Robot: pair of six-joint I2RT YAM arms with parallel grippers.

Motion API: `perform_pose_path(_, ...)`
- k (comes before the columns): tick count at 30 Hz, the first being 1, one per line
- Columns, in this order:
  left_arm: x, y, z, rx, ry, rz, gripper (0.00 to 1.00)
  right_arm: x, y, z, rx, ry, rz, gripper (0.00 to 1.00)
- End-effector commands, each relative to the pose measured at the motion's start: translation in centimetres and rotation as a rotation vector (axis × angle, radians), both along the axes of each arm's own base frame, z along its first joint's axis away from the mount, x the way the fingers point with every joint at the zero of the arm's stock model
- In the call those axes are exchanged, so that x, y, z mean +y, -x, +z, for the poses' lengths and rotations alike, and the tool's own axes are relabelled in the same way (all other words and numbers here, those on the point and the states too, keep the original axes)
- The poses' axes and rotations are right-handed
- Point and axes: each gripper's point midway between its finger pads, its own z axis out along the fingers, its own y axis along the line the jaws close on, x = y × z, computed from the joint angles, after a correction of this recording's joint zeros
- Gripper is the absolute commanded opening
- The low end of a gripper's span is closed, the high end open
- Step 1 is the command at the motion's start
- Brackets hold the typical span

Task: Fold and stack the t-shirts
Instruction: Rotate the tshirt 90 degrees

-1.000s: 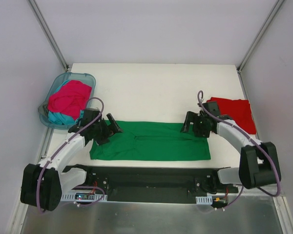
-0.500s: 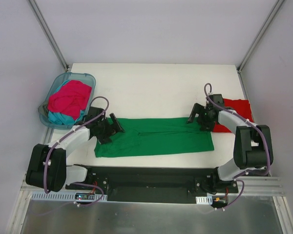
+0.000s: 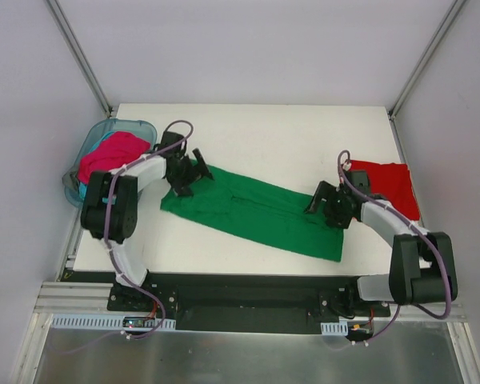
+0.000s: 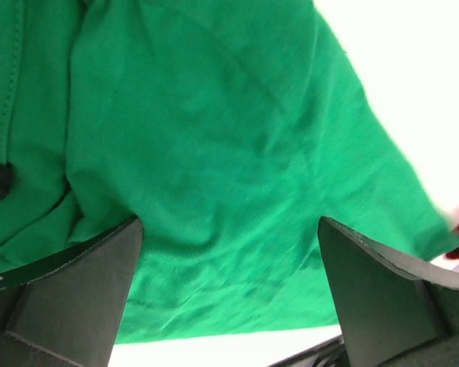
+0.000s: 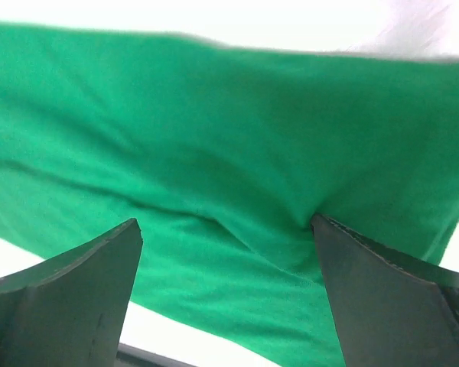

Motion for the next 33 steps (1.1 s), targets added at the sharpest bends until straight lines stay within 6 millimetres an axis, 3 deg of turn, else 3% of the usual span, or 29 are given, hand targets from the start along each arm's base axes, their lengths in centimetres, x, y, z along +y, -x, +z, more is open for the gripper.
perform_pose_path(1,-3.8,-8.0,-0.3,-0.029,0.102,-0.069,0.99,3.2,7.0,-1.9,0.169,-0.064,0.075,0.96)
perform_pose_path(8,-13.4,-18.0,-1.3,-0.040,0.314,-0.089,0.99,9.5,13.8,-1.5,0.190,-0.161,0.260,0.96)
perform_pose_path(11,-17.5,-21.7,-1.5,-0.106,0.356,-0.081,0.99,11.8,15.5,-0.6,0.185,-0.193,0.350,0.96)
perform_pose_path(13,-19.8,-24.7,-0.5,-0.209,0.372,-0.052,0.99,13.7,16.5,0.2,0.172,-0.215,0.428,0.96)
perform_pose_path(16,-21.9,-27.6,-1.4,-0.317,0.469,0.074,0.99,16.6,17.4,1.6,0.153,-0.237,0.575,0.96)
perform_pose_path(18,-21.9,-29.6,-2.0,-0.381,0.506,0.192,0.99,17.9,18.4,2.1,0.166,-0.225,0.681,0.96)
perform_pose_path(22,-22.3,-31.7,-2.8,-0.470,0.567,0.326,0.99,18.2,18.6,2.8,0.145,-0.190,0.746,0.96)
perform_pose_path(28,-20.6,-33.6,-2.1,-0.593,0.480,0.410,0.99,16.9,16.6,5.1,0.002,-0.097,0.734,0.96)
perform_pose_path(33,-19.7,-34.6,-1.1,-0.674,0.414,0.417,0.99,15.0,13.9,6.2,-0.091,-0.055,0.624,0.96)
